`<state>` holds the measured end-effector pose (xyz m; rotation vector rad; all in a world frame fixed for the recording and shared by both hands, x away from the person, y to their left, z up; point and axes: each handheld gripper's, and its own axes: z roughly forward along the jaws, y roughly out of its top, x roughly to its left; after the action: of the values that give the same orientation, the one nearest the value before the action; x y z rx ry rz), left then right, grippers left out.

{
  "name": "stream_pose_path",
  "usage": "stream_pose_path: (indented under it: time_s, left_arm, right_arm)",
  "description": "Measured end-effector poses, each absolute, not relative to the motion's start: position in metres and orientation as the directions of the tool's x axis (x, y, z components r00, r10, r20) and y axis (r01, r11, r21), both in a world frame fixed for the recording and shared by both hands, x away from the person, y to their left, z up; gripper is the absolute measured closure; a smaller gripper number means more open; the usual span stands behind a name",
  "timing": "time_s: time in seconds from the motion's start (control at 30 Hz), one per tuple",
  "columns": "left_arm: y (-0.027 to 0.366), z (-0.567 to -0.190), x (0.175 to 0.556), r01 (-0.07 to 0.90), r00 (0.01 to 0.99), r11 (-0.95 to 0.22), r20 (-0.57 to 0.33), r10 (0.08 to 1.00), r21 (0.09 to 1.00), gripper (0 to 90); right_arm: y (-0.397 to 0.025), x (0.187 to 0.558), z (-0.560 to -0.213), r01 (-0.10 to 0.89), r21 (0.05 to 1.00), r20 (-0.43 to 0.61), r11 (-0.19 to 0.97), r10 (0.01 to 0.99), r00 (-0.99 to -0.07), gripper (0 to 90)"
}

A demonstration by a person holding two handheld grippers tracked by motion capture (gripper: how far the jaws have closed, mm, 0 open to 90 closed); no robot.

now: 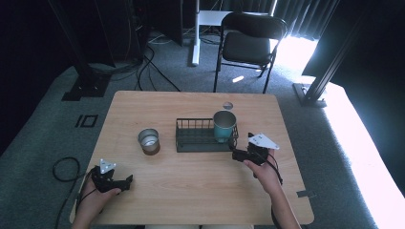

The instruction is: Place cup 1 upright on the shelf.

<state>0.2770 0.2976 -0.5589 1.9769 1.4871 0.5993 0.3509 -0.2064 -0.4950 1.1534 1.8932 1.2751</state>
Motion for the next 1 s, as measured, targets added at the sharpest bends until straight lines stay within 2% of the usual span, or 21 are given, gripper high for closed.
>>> stream_pose_path:
  time_s: [1.0]
  left_arm:
    - [0.298,-0.559,0.277,0.697,0.277,-0.206,0.008,0.961,0.687,0.6]
  right_arm:
    - [-0.266,0.323,-0.542,0.502,0.843,0.023,0.192,0.921,-0.390,11.5]
